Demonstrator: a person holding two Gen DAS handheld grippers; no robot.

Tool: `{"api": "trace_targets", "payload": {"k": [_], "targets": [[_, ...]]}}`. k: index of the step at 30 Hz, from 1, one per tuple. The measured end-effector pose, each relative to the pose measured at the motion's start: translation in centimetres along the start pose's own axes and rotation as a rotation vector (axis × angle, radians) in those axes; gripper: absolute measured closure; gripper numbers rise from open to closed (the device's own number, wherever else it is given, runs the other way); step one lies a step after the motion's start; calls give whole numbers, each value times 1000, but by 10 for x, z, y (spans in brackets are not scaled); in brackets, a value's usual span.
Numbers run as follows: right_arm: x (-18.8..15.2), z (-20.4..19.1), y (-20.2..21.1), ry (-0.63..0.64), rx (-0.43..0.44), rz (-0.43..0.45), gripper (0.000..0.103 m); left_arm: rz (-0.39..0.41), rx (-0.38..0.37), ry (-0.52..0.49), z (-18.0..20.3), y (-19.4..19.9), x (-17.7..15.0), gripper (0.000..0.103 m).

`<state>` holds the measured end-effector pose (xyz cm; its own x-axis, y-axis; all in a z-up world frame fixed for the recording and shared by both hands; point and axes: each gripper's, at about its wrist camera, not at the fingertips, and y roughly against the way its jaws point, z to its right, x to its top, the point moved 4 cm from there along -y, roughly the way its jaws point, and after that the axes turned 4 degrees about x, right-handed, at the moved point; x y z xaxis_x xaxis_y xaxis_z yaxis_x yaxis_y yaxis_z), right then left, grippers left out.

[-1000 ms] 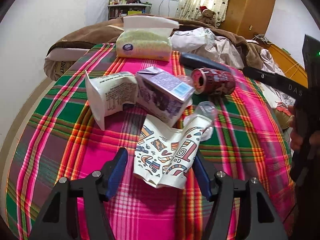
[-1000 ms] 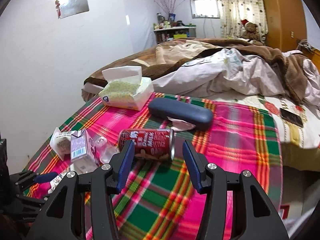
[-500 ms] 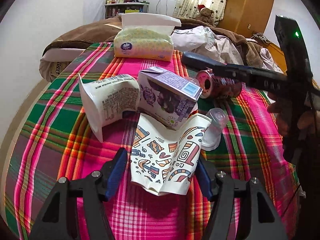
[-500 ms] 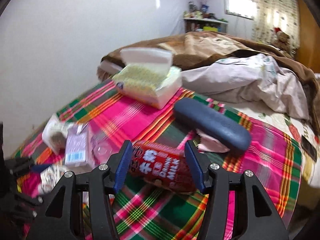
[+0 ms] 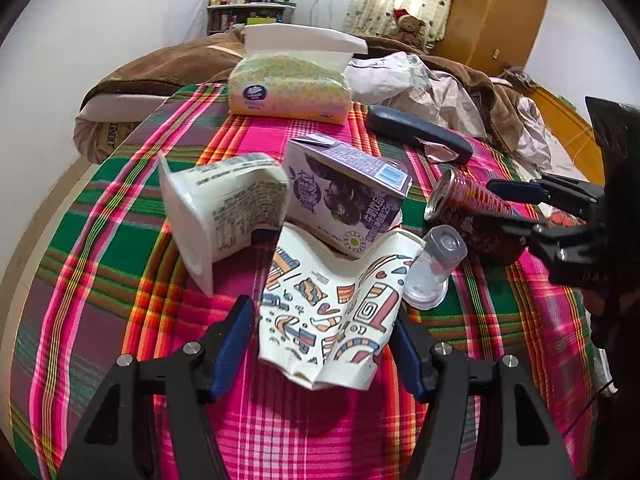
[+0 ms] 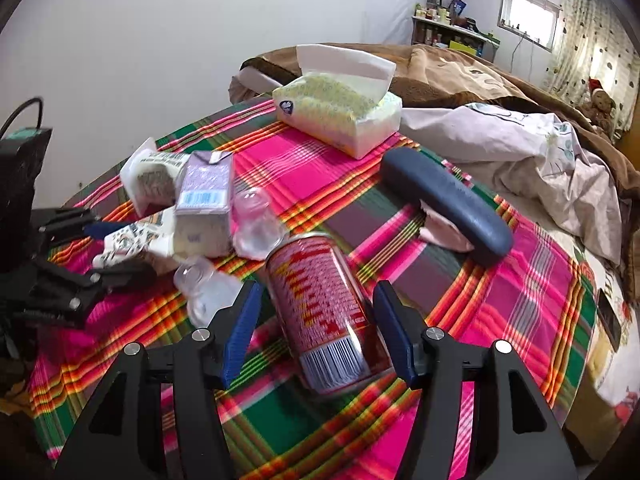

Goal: Collect trash
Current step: 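Close right tool on the red can while left tool closes on the patterned paper cup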

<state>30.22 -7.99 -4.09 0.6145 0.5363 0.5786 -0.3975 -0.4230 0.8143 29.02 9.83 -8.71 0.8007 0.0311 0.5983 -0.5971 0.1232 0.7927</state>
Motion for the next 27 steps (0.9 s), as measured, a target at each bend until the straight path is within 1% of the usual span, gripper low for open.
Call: {"api": "trace_targets", "payload": {"k": [4, 7, 12, 15, 16, 17, 23, 27], "targets": [[-3, -1, -15, -2, -43, -47, 43, -14, 2, -40, 5, -4, 2, 36], [-3, 3, -18, -49, -45, -42, 43, -24, -19, -46, 4, -6, 4, 36], [-5, 9, -16, -146, -31, -16, 43, -20, -17, -49, 4, -7, 4, 36], [-8, 10, -14, -186, -27, 4, 43, -14, -35, -29, 4, -5, 3, 37], [-9, 9, -14, -193, -30, 6, 44, -15, -36, -25, 4, -5, 3, 42], [-11, 9, -13, -203, -33, 11, 44, -14, -37, -26, 4, -4, 2, 44], [-19, 7, -8, -230, -52, 39, 46, 3, -22, -28, 9, 4, -1, 47], [-25, 8, -2, -259, -40, 55, 46, 20, -6, -42, 14, 12, -3, 47]]}}
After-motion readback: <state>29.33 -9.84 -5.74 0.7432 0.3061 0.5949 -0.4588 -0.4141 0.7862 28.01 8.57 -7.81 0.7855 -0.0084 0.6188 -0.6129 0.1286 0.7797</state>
